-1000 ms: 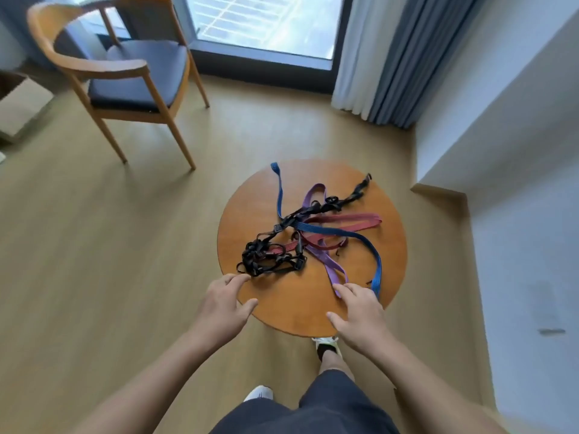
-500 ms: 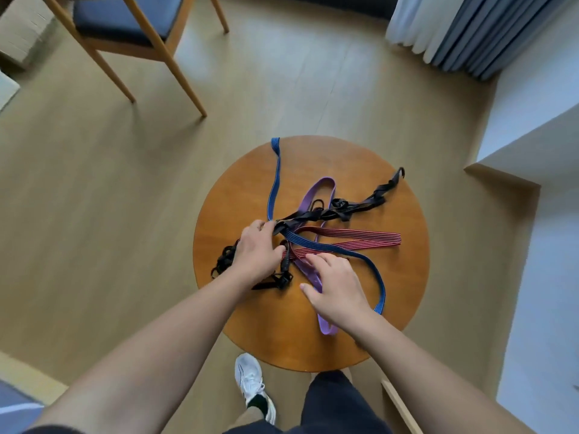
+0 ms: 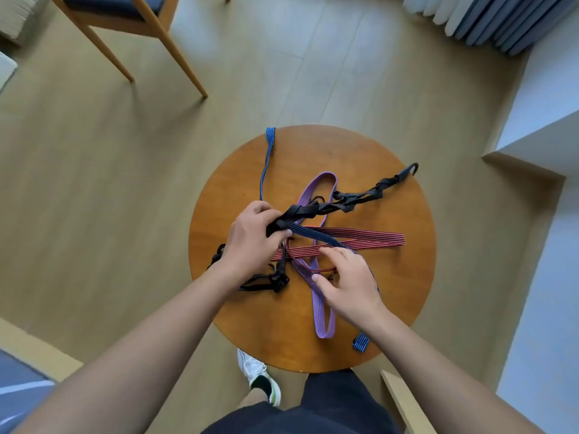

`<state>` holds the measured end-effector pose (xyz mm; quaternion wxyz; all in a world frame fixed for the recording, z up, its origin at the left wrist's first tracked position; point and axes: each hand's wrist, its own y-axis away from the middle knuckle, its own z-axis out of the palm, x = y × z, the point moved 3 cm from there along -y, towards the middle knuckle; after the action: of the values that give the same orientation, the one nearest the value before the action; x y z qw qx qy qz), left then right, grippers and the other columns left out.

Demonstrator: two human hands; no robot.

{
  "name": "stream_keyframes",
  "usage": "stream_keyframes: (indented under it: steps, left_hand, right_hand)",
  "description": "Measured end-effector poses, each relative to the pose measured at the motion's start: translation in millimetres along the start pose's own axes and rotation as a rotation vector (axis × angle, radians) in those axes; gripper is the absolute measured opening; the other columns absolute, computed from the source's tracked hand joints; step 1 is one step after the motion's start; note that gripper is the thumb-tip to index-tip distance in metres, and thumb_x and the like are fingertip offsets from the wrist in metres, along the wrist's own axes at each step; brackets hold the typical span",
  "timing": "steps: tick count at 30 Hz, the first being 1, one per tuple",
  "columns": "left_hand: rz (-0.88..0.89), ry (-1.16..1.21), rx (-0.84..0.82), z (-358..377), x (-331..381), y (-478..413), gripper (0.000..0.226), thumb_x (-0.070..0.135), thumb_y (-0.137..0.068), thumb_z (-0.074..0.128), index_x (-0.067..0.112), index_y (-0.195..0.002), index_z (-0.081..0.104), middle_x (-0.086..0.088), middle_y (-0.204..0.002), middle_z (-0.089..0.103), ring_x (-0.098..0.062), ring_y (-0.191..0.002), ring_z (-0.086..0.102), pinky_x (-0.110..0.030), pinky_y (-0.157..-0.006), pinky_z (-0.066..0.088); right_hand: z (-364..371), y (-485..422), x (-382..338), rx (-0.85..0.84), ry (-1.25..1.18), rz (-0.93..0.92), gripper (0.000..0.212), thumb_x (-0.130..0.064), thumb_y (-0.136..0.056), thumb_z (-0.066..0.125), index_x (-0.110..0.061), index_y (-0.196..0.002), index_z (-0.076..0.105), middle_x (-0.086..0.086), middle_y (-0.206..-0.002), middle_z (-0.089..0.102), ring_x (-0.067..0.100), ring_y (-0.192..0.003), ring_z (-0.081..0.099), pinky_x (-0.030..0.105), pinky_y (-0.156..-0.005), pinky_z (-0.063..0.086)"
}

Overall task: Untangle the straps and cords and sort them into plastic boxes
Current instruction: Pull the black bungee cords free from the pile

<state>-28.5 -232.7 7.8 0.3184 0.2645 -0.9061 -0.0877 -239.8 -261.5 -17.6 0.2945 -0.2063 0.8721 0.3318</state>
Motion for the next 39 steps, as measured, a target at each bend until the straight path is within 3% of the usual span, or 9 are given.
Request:
stream_keyframes:
  steps: [5, 8, 12, 15, 20, 24, 32, 36, 39]
  left_hand:
    - [-0.017, 0.28, -0.138, -46.1, 22.9, 39.1, 0.018, 0.026, -0.093, 0.075, 0.028, -0.112, 0.074, 0.014, -0.086, 0.071, -0.017, -0.08, 0.074, -0.04, -0.078, 0.058]
    - [0.057, 0.344, -0.12, -67.5, 37.4, 49.6, 0.017, 0.02, -0.093, 0.076, 0.026, -0.108, 0.073, 0.025, -0.076, 0.067, -0.003, -0.073, 0.064, -0.031, -0.072, 0.052]
    - [0.172, 0.451, -0.127, -104.0, 60.9, 54.8, 0.016, 0.015, -0.094, 0.074, 0.023, -0.108, 0.073, 0.022, -0.072, 0.065, 0.003, -0.065, 0.056, -0.017, -0.066, 0.046]
    - [0.219, 0.544, -0.097, -136.9, 72.6, 60.3, 0.015, 0.011, -0.095, 0.072, 0.02, -0.108, 0.072, 0.026, -0.063, 0.059, 0.004, -0.057, 0.053, -0.007, -0.056, 0.039]
    - [0.227, 0.791, -0.186, -182.5, 75.6, 76.9, 0.013, 0.022, -0.096, 0.071, 0.021, -0.109, 0.074, 0.007, -0.063, 0.04, -0.008, -0.044, 0.031, -0.016, -0.041, 0.027]
    - [0.312, 0.804, -0.185, -215.8, 76.7, 92.4, 0.025, 0.04, -0.087, 0.071, 0.023, -0.105, 0.075, 0.009, -0.061, 0.038, -0.009, -0.044, 0.029, -0.018, -0.039, 0.027]
    - [0.392, 0.746, -0.056, -259.5, 75.8, 122.7, 0.021, 0.037, -0.096, 0.067, 0.017, -0.101, 0.073, 0.017, -0.054, 0.042, -0.004, -0.043, 0.036, -0.015, -0.042, 0.03]
    - [0.373, 0.826, -0.07, -266.0, 74.0, 135.1, 0.035, 0.045, -0.086, 0.07, 0.015, -0.104, 0.073, 0.012, -0.056, 0.038, -0.009, -0.044, 0.029, -0.024, -0.04, 0.025]
    - [0.377, 0.868, -0.046, -266.3, 72.5, 142.7, 0.033, 0.046, -0.082, 0.07, 0.019, -0.1, 0.075, 0.013, -0.054, 0.038, -0.009, -0.044, 0.028, -0.022, -0.039, 0.026]
  right_hand:
    - [-30.9, -10.8, -33.8, 0.226, -0.058, -0.05, 0.078, -0.027, -0.083, 0.077, -0.016, -0.15, 0.039, 0.004, -0.152, 0.043, 0.023, -0.139, 0.037, 0.029, -0.113, 0.027]
    - [-51.1, -24.4, -62.4, 0.287, 0.071, -0.124, 0.086, -0.03, -0.079, 0.077, -0.025, -0.152, 0.033, 0.003, -0.159, 0.032, 0.024, -0.147, 0.024, 0.036, -0.115, 0.023]
    - [-76.7, -33.2, -91.2, 0.26, 0.174, -0.13, 0.022, -0.029, -0.086, 0.07, -0.024, -0.107, 0.073, -0.005, -0.116, 0.07, 0.023, -0.126, 0.054, 0.042, -0.104, 0.04]
    - [-94.6, -14.1, -110.0, 0.315, -0.017, -0.12, 0.01, -0.02, -0.091, 0.066, -0.018, -0.098, 0.072, -0.003, -0.101, 0.074, 0.021, -0.098, 0.065, 0.031, -0.086, 0.047]
    - [-102.1, 33.7, -153.4, 0.302, -0.328, -0.167, 0.009, -0.012, -0.094, 0.061, -0.017, -0.087, 0.062, 0.002, -0.113, 0.07, 0.018, -0.102, 0.061, 0.025, -0.087, 0.046]
    - [-108.8, 63.5, -179.4, 0.228, -0.77, -0.196, 0.012, -0.006, -0.098, 0.051, -0.007, -0.089, 0.059, 0.016, -0.097, 0.073, 0.02, -0.085, 0.069, 0.02, -0.068, 0.053]
    - [-121.6, 99.4, -219.9, 0.337, -0.821, -0.301, 0.016, -0.028, -0.104, 0.045, -0.02, -0.093, 0.054, 0.006, -0.083, 0.061, 0.024, -0.066, 0.065, 0.034, -0.06, 0.056]
    - [-117.1, 114.0, -225.5, 0.28, -0.663, -0.319, 0.047, -0.072, -0.085, 0.053, -0.028, -0.099, 0.06, -0.003, -0.076, 0.058, 0.012, -0.066, 0.055, 0.029, -0.062, 0.047]
    - [-112.7, 121.5, -221.7, 0.191, -0.428, -0.288, 0.043, -0.07, -0.071, 0.071, -0.039, -0.1, 0.064, -0.008, -0.085, 0.067, 0.004, -0.07, 0.064, 0.025, -0.063, 0.051]
